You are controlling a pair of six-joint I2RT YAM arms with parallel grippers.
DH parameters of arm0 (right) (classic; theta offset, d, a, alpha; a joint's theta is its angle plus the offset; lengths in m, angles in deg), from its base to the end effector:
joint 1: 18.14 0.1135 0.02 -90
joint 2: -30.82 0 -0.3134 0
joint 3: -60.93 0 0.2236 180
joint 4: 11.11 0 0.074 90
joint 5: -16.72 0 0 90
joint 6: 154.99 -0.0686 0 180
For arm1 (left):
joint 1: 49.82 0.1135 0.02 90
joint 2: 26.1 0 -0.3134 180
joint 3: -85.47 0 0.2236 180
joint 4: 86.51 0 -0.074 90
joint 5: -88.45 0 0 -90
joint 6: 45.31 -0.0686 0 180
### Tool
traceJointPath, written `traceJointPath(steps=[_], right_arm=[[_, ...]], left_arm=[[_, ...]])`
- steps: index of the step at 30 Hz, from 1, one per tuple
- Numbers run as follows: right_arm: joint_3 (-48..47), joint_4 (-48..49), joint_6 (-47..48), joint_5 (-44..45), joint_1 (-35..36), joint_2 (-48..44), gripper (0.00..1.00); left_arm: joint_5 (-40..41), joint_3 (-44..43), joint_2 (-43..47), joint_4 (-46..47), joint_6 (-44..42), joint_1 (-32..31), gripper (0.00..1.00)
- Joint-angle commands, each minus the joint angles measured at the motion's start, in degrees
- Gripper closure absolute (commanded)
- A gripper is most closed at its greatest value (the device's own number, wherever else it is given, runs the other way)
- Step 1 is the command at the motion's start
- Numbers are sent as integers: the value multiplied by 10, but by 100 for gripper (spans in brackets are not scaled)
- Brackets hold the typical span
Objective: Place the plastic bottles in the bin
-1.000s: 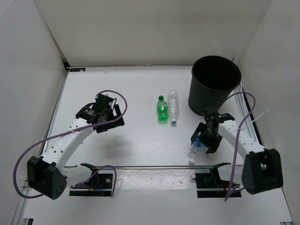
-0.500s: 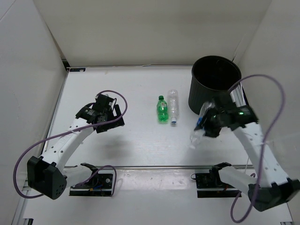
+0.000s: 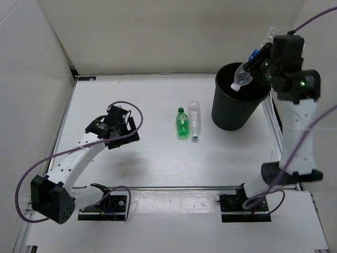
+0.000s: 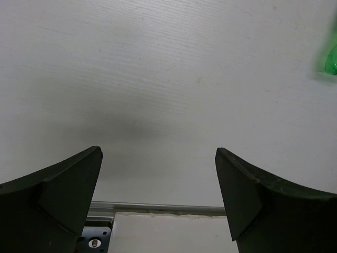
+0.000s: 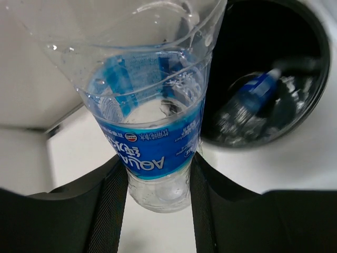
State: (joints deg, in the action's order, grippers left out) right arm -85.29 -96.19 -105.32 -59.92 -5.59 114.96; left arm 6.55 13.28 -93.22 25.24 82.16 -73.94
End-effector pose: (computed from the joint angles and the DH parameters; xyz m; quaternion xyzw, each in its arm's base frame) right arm 0.2204 0.0328 0.5678 0.2611 0.7886 0.1572 0.5340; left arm 0.1727 -0.0667 0.2954 -0.1291 0.9618 -0.0594 0.2339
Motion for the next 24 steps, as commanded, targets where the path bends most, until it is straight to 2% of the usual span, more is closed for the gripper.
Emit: traceJointPath(steps=[1, 7, 8, 9, 10, 11, 12, 13, 14, 15, 16, 17, 18, 19, 22, 23, 24], right_arm=[[-18, 84, 66, 55, -49, 62, 76], [13, 118, 136, 62, -83, 110, 75], [21, 118, 127, 56, -90, 116, 71], [26, 118, 127, 45, -96, 116, 34], [19, 110, 127, 45, -96, 116, 12], [5, 99, 120, 45, -96, 116, 0], [-41, 66, 119, 35, -96, 108, 0], [-58, 53, 100, 40, -96, 100, 0], [-49, 59, 87, 40, -86, 54, 0], [-14, 87, 87, 24, -73, 20, 0], [31, 153, 87, 7, -67, -15, 0], [117, 178, 79, -13, -55, -73, 0], [147, 193, 74, -23, -55, -92, 0], [163, 193, 74, -31, -47, -103, 0], [154, 115, 74, -61, -47, -85, 0], [136, 97, 74, -72, -47, -78, 0], [136, 84, 74, -84, -47, -72, 0]], left_arm=[[11, -17, 10, -6, -5, 2, 0], [17, -17, 5, -6, -5, 2, 0], [17, -17, 0, -6, -5, 2, 0], [17, -22, 0, -6, -5, 2, 0], [17, -30, -16, -12, -5, 2, 0], [17, -36, -24, -19, 1, 2, 0], [22, -44, -33, -24, 1, 8, 0], [15, -60, -52, -24, 1, 8, 0], [4, -70, -61, -29, 1, 8, 0], [-17, -80, -70, -22, -10, 24, 0], [-82, -94, -78, -4, -16, 30, 0], [-111, -102, -93, 42, -16, 35, 0], [-135, -111, -103, 68, -16, 36, 0], [-175, -140, -135, 92, -9, 36, 0], [-207, -224, -218, 131, -7, 26, 0], [-216, -293, -285, 131, -26, 21, 7], [-227, -323, -318, 131, -26, 21, 15]])
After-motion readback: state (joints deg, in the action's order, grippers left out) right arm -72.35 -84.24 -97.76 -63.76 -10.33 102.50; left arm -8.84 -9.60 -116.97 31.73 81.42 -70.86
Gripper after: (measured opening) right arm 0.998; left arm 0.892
